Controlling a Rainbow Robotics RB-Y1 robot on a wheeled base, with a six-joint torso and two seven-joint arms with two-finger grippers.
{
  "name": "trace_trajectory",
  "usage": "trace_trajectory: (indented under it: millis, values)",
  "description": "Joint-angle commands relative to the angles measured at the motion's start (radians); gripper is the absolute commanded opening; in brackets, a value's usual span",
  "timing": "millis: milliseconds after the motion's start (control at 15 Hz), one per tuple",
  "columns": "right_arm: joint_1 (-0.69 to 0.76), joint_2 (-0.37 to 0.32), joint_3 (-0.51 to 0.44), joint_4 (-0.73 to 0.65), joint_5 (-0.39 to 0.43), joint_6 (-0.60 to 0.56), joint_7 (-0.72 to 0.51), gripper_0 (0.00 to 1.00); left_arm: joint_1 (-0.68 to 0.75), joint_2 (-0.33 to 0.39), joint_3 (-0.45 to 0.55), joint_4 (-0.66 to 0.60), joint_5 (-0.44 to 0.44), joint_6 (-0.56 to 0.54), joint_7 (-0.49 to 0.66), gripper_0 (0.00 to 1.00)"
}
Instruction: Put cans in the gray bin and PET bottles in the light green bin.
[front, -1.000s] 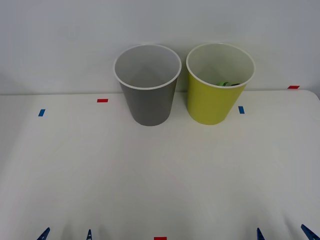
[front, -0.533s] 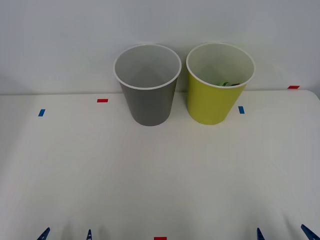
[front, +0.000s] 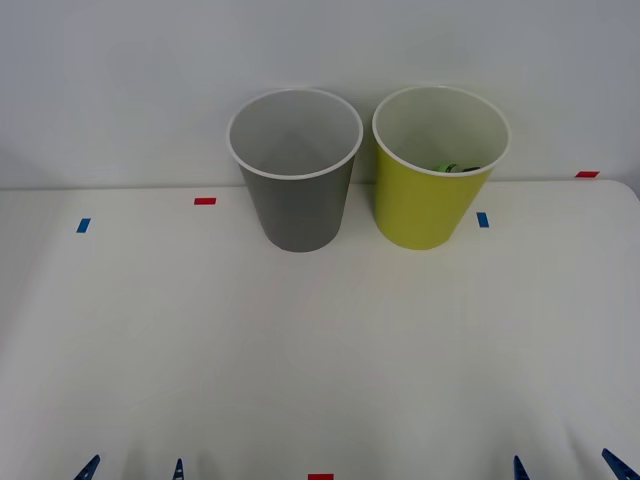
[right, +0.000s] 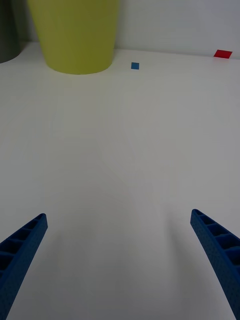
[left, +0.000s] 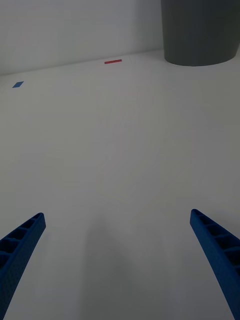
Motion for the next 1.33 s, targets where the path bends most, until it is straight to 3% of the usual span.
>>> trace_trajectory:
  millis: [67, 1333]
  values:
    - [0.0, 0.0, 0.0, 0.0, 0.0, 0.0, 0.0, 1.0, 0.0, 0.0, 0.0, 0.0, 0.0, 0.0, 0.0, 1.0]
    - [0.0, 0.0, 0.0, 0.0, 0.0, 0.0, 0.0, 1.0, 0.0, 0.0, 0.0, 0.0, 0.0, 0.0, 0.0, 1.0]
